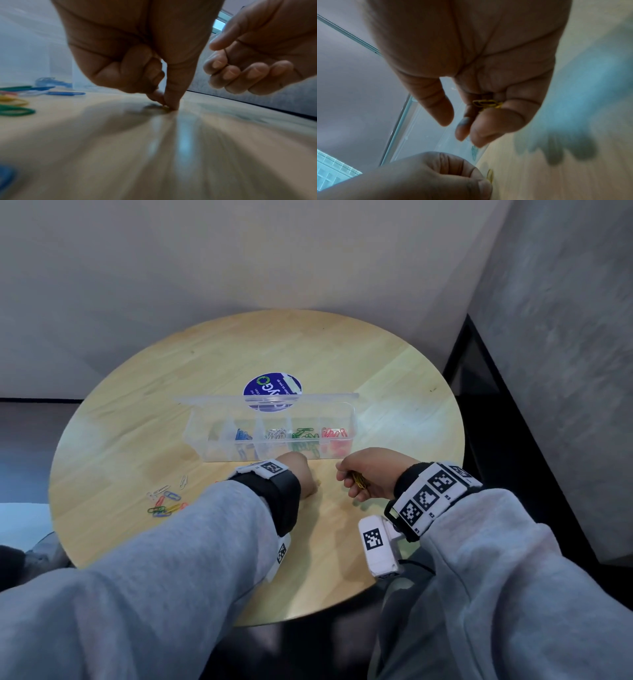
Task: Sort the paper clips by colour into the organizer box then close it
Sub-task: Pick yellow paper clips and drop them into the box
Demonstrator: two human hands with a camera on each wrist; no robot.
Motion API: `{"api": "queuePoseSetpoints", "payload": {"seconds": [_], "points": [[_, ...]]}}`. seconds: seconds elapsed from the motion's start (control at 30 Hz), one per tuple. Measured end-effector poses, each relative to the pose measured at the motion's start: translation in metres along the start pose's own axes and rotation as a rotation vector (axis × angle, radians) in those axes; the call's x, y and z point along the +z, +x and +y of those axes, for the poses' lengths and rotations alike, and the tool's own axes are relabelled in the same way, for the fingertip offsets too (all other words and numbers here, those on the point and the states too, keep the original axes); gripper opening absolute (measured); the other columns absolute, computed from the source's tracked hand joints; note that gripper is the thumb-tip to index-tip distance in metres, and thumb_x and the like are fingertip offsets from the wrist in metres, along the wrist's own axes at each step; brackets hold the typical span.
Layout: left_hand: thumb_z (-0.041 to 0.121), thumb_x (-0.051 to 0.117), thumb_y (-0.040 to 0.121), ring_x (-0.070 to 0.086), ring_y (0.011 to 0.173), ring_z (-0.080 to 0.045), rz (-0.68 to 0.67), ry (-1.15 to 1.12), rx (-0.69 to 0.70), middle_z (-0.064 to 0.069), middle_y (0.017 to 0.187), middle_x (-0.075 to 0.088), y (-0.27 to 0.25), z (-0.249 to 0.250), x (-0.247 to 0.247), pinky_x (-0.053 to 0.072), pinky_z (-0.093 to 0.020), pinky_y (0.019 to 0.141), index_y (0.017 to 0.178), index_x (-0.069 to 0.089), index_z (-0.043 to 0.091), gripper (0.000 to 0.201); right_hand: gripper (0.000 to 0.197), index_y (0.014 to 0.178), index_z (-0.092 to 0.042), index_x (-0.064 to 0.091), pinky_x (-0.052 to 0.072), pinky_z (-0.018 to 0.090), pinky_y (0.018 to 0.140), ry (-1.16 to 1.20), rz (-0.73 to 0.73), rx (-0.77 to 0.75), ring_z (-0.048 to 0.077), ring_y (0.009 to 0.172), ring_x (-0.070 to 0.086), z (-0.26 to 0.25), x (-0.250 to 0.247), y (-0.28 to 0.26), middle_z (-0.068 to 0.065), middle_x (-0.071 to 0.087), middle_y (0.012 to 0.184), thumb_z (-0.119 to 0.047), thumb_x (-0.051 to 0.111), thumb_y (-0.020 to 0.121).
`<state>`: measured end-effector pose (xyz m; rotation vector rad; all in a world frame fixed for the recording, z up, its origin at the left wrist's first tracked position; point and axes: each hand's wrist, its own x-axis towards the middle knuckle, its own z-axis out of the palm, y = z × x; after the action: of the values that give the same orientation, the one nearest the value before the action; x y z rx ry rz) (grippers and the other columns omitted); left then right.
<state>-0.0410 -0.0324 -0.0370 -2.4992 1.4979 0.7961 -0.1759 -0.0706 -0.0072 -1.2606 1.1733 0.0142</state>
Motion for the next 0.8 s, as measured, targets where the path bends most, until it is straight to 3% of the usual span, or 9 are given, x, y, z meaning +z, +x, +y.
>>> {"api": "queuePoseSetpoints", "payload": {"seconds": [0.13, 0.3, 0.43, 0.53, 0.8], "points": [[0.025, 0.059, 0.078, 0.056, 0.066, -0.019, -0.035, -0.153, 0.039, -0.002, 0.072, 0.062, -0.010, -0.009, -0.007, 0.047, -0.025, 0.065, 0.076, 0.063, 0.013, 0.012, 0.023, 0.074, -0.007, 0.050, 0.038, 0.021, 0.050, 0.057, 0.003, -0.022, 0.014, 0.054, 0.042, -0.002, -0.003, -0.004, 0.004, 0.043, 0.065, -0.012, 0.042, 0.096], [0.012, 0.053, 0.088, 0.042, 0.054, -0.015, -0.137, -0.754, 0.034, -0.004, 0.063, 0.045, -0.035, -0.043, -0.046, 0.035, -0.016, 0.046, 0.070, 0.050, 0.012, 0.018, 0.024, 0.077, -0.006, 0.048, 0.041, 0.020, 0.052, 0.195, -0.075, -0.056, 0.016, 0.059, 0.045, -0.012, 0.008, -0.011, 0.008, 0.044, 0.070, 0.003, 0.030, 0.091], [0.003, 0.045, 0.090, 0.042, 0.046, -0.014, -0.001, -1.075, -0.005, -0.006, 0.062, 0.041, -0.044, -0.089, -0.080, 0.029, -0.011, 0.035, 0.068, 0.044, 0.010, 0.023, 0.032, 0.084, -0.004, 0.049, 0.048, 0.021, 0.054, 0.310, -0.102, -0.118, 0.019, 0.063, 0.048, -0.028, 0.034, -0.016, 0.011, 0.047, 0.074, 0.012, 0.021, 0.083], [0.005, 0.047, 0.091, 0.046, 0.031, -0.004, 0.096, -1.203, -0.031, -0.005, 0.062, 0.043, -0.044, -0.125, -0.088, 0.031, -0.010, 0.034, 0.069, 0.046, 0.010, 0.023, 0.037, 0.089, -0.001, 0.050, 0.053, 0.021, 0.057, 0.413, -0.121, -0.169, 0.021, 0.068, 0.052, -0.045, 0.058, -0.017, 0.014, 0.049, 0.079, 0.016, 0.018, 0.081], [0.005, 0.053, 0.091, 0.054, 0.052, -0.010, 0.106, -1.312, 0.021, -0.006, 0.068, 0.050, -0.021, -0.169, -0.086, 0.045, -0.010, 0.040, 0.072, 0.050, 0.008, 0.019, 0.037, 0.094, 0.000, 0.052, 0.056, 0.018, 0.066, 0.475, -0.036, -0.182, 0.022, 0.083, 0.060, -0.104, 0.121, 0.019, 0.015, 0.054, 0.090, 0.019, 0.021, 0.085]]}}
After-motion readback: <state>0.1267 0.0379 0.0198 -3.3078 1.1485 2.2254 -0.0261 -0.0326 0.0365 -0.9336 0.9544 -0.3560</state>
